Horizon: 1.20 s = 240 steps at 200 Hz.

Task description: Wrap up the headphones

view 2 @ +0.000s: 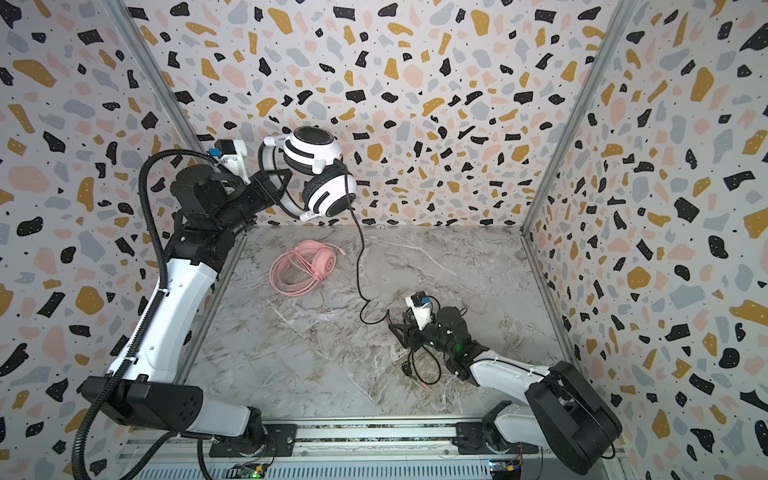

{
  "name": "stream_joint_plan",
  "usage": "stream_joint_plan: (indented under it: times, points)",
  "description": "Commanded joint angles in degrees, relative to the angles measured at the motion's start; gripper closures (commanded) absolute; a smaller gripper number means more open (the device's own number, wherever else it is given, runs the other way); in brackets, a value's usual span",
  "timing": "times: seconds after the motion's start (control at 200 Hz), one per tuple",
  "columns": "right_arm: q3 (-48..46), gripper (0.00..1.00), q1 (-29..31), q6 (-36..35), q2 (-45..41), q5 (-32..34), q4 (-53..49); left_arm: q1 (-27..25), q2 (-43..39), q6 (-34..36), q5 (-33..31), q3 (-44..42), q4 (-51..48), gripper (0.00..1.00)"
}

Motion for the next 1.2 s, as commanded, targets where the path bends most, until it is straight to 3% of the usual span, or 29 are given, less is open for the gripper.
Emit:
stream_joint_plan:
  times: [0.0,0.3,0.441,0.631,0.821,1.096,1.197]
  points:
    - [5.41,0.37,2.22,-7.39,2.45,2.55,-1.68,0.17,-0.38,-3.06,2.20,2.64,3.74,1.00]
    - [19.83,0.35,4.85,-18.14,14.53,3.80,-11.46,0.26,0.83,-1.35,2.29,4.93,0.68,1.00]
    - [16.20,0.35,5.13,-16.43,12.60,4.41,-9.38,0.91,1.67,-1.28,3.12,5.52,0.20,1.00]
    - [9.96,0.36,5.12,-15.18,7.86,13.16,-9.14,1.05,1.55,-1.53,2.79,3.12,1.64,1.00]
    - [10.23,0.36,5.66,-14.97,7.70,10.41,-7.18,0.96,-0.02,-2.94,2.40,-1.13,4.49,1.00]
    - [21.37,0.38,6.01,-15.36,24.65,3.15,-5.36,1.05,-0.40,-2.84,3.89,-1.58,3.98,1.00]
    - [23.53,0.39,6.35,-15.30,26.99,0.09,-6.42,1.22,0.35,-2.19,4.61,-0.23,2.46,1.00]
